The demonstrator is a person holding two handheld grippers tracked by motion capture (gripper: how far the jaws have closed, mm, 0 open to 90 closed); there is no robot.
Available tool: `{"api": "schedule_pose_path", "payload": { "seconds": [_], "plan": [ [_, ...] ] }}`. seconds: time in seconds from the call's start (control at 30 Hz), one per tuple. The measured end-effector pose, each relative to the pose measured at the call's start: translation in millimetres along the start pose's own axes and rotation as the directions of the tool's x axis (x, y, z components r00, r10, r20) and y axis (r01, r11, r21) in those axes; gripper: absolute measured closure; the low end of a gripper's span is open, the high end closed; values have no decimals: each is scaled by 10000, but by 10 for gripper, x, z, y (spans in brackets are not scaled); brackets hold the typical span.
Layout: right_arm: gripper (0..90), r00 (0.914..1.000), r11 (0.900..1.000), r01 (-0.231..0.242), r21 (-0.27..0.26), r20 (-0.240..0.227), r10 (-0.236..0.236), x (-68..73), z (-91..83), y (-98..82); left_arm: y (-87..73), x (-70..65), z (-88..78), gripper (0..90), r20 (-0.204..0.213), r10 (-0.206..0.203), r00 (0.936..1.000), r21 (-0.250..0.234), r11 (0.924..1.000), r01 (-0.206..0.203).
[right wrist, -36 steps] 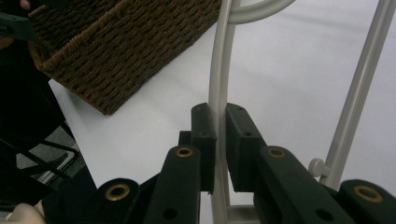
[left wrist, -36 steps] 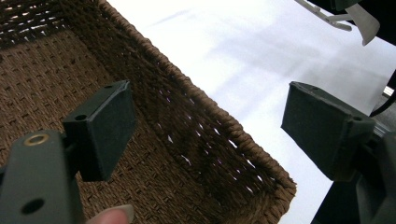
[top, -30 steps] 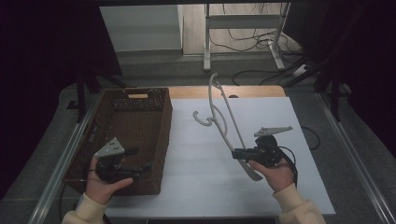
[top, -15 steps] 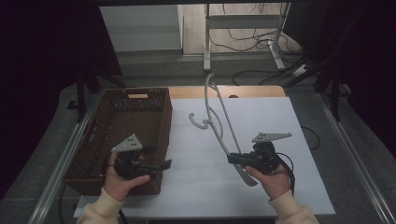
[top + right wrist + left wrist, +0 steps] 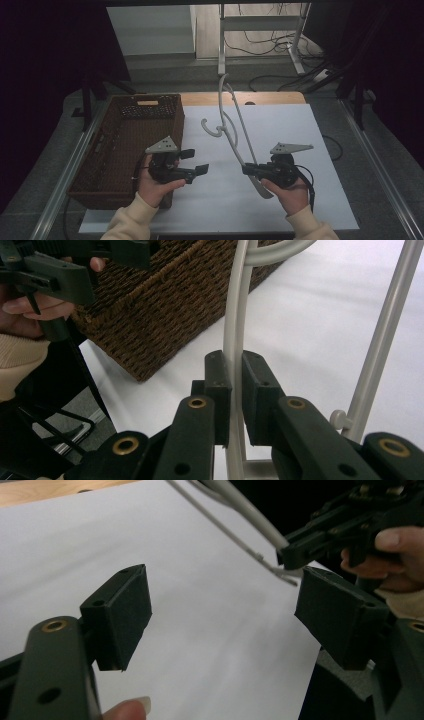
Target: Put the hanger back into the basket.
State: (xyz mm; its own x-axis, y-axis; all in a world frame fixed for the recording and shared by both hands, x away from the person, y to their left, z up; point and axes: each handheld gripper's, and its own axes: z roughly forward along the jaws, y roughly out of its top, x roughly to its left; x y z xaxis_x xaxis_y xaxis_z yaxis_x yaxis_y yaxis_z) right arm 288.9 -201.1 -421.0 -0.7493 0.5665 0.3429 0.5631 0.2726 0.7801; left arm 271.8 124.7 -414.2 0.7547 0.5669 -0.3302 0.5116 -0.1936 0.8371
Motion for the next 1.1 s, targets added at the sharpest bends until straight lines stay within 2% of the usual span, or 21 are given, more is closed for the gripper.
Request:
{"api": "schedule_pose_path", "payload": {
  "seconds": [0.2, 0.3, 0.4, 0.57, 0.87, 1.1],
  "plan": [
    [829, 10000, 10000, -13, -35, -53, 13, 12, 25, -7, 56, -2, 181, 222, 595, -341, 9976, -60, 9994, 345],
    [829, 10000, 10000, 41, -77, -90, -42, 22, 29, -6, 70, -2, 252, 222, 746, -441, 9962, -61, 9990, 447],
    [829, 9999, 9999, 76, -112, -111, -77, 35, 39, -10, 80, -6, 311, 221, 908, -359, 9952, -191, 9991, 378],
    [829, 9998, 9998, 146, -167, -150, -149, 60, 60, -13, 89, -1, 418, 222, 1086, -547, 9926, -169, 9982, 568],
    [829, 9993, 9994, 243, -233, -281, -250, 118, 113, -29, 97, 25, 541, 256, 1415, -999, 9849, -270, 9941, 1048],
    [829, 9980, 9983, 366, -461, -493, -389, 178, 148, -41, 95, 24, 608, 302, 1815, -1225, 9757, -290, 9911, 1298]
  ]
}}
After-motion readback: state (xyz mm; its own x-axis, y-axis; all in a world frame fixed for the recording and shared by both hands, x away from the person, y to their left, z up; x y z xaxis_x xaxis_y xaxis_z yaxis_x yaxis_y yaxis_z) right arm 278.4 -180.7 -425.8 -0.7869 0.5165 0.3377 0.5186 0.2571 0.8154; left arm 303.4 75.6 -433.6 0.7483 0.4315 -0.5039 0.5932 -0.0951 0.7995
